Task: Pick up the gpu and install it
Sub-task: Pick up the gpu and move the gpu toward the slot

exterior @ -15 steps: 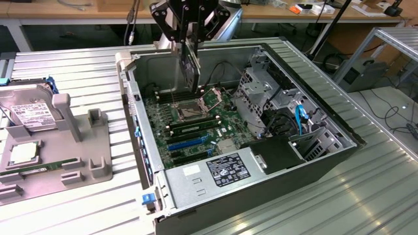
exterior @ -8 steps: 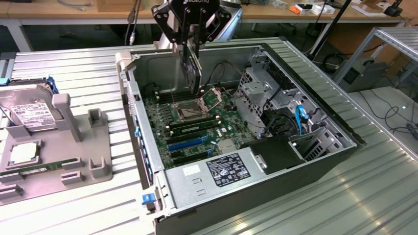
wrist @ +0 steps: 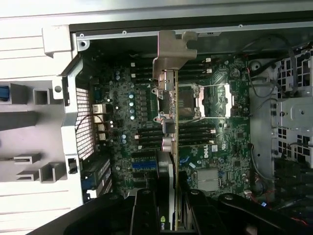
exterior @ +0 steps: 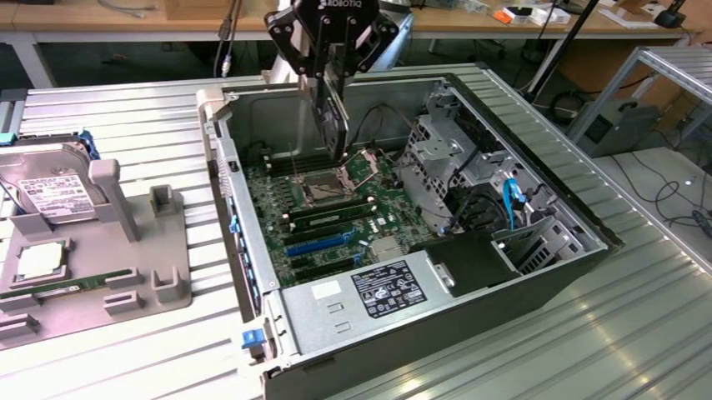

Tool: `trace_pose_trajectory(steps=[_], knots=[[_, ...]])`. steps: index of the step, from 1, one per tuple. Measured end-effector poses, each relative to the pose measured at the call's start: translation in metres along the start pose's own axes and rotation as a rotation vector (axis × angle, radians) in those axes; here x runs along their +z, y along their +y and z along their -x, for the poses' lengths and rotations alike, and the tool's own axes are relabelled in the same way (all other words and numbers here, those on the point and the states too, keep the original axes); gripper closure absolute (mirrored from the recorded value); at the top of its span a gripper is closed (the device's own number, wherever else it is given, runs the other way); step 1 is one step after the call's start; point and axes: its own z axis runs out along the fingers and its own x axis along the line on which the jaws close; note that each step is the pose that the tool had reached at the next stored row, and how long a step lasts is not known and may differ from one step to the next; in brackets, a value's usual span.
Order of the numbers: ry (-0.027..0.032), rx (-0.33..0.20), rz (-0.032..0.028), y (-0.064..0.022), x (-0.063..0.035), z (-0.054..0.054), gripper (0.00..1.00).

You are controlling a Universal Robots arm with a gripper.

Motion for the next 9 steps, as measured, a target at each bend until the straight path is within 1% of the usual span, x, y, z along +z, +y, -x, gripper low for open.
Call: trace_pose_trajectory(steps=[2, 9], knots=[[-0.0001, 0.0, -0.0012, 0.0003, 0.0014, 0.004, 0.73], [-0.0003, 0.0, -0.0053, 0.001, 0.0047, 0.013, 0.73]])
